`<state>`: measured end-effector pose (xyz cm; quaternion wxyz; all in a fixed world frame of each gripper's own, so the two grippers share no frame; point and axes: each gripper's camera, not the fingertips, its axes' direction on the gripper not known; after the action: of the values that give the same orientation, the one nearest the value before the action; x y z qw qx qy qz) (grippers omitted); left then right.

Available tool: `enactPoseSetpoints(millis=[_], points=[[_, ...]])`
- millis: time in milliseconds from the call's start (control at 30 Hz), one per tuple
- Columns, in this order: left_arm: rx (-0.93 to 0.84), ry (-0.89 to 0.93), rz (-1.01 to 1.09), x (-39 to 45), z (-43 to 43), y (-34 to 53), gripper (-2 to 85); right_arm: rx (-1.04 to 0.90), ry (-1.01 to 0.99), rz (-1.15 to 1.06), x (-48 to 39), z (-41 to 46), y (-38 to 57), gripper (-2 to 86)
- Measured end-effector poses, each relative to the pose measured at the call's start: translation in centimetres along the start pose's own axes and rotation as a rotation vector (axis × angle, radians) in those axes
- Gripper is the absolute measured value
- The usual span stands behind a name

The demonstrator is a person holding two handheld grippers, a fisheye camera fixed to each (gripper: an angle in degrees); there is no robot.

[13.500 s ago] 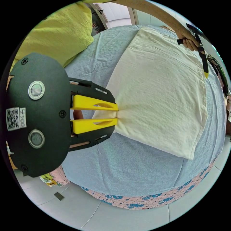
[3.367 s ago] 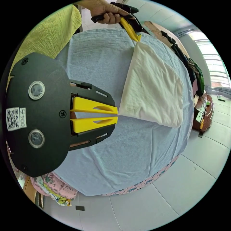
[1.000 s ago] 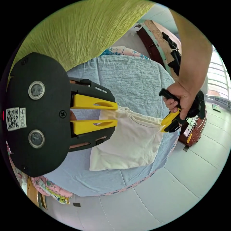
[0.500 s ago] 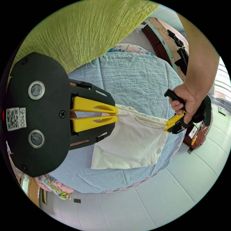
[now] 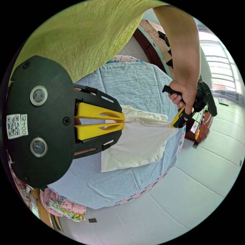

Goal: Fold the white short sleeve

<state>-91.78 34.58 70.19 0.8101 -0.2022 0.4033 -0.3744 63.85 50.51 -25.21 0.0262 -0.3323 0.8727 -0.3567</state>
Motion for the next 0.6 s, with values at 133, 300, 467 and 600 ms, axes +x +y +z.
enactPoseSetpoints(millis=[133,300,467,600], points=[[0.004,-0.043,0.04,-0.6,0.7,1.1,1.7,-0.016,-0.018,-0.009,0.0,1.4,0.6,-0.7],[-0.033,-0.073,0.09,-1.9,2.6,1.3,2.5,-0.051,-0.036,-0.052,-0.5,3.8,0.3,-0.6],[-0.07,-0.027,0.01,-4.7,3.6,1.5,6.5,-0.153,-0.114,-0.053,0.7,7.8,0.4,0.2],[-0.049,0.03,-0.033,-6.1,2.5,1.3,9.6,-0.176,-0.233,0.039,3.4,9.3,0.5,2.6]])
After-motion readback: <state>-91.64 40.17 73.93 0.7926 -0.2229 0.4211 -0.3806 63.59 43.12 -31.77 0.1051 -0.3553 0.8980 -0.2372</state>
